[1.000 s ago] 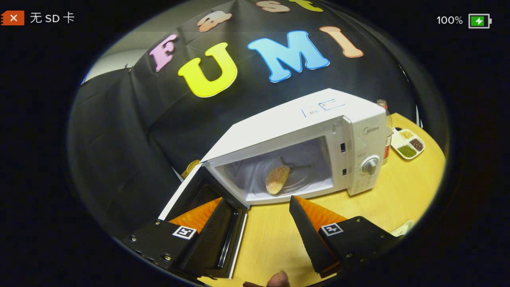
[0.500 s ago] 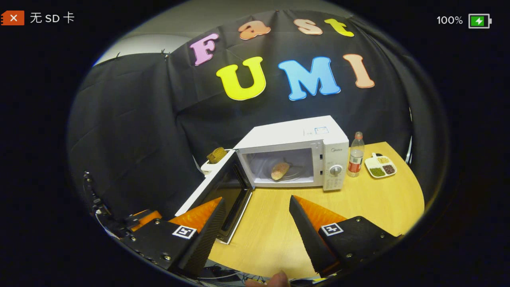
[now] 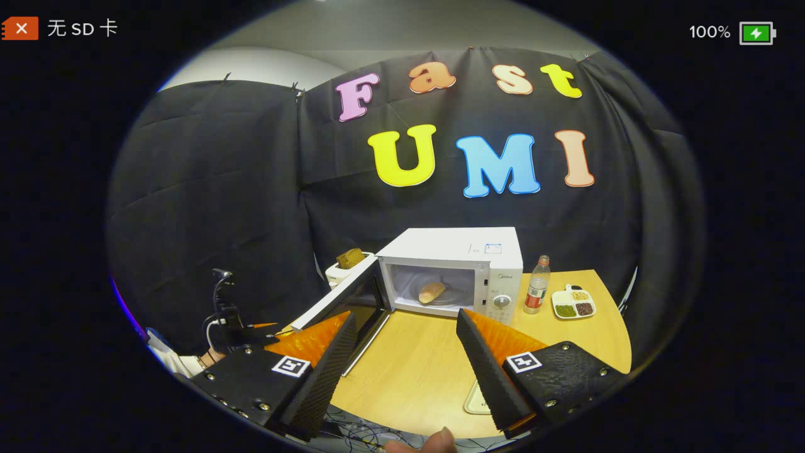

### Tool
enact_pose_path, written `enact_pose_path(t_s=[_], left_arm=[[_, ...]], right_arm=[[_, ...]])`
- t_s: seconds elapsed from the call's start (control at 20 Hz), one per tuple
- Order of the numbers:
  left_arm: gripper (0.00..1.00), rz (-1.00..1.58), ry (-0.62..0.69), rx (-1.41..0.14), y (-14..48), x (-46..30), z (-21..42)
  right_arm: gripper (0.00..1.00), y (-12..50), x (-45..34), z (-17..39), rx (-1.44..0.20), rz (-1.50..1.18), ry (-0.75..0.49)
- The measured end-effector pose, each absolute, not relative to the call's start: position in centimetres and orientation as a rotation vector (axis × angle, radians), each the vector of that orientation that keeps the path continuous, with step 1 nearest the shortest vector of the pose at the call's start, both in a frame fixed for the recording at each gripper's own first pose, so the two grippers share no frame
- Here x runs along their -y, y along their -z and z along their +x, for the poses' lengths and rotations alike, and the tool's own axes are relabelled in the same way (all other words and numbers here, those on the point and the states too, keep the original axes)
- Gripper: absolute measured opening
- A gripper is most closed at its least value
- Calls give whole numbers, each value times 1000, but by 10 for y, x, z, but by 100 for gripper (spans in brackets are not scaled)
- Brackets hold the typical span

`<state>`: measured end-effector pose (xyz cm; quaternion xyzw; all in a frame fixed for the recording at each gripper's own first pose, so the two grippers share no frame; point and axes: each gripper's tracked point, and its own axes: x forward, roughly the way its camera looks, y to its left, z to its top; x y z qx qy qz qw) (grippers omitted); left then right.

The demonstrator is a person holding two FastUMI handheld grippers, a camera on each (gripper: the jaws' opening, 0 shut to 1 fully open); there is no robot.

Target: Open the microwave oven with the left hand, put the food in, and close the microwave oven.

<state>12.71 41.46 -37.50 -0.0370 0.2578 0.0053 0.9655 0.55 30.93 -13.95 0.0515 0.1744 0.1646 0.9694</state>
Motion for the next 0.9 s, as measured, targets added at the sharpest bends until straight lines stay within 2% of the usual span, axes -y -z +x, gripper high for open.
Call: enact_pose_path(t_s=[0.05,0.15,0.25,0.35,0.45,0.65,0.9], left_arm=[[100,-69,-19,-522,372,-410,129],[94,-69,-27,-526,367,-397,132],[98,-81,-31,-543,366,-374,132],[95,-83,-24,-554,365,-348,131],[100,-85,-16,-540,363,-321,137],[95,-86,16,-546,364,-270,158],[98,-134,115,-507,358,-214,206]], right_arm=[[97,137,-301,-1,-350,95,-341],[98,129,-287,-13,-337,76,-361],[98,124,-266,-18,-316,49,-378],[98,120,-246,-22,-296,22,-391],[98,118,-230,-24,-277,28,-398],[98,122,-195,-23,-282,61,-307],[98,140,-174,-11,-369,148,-200]])
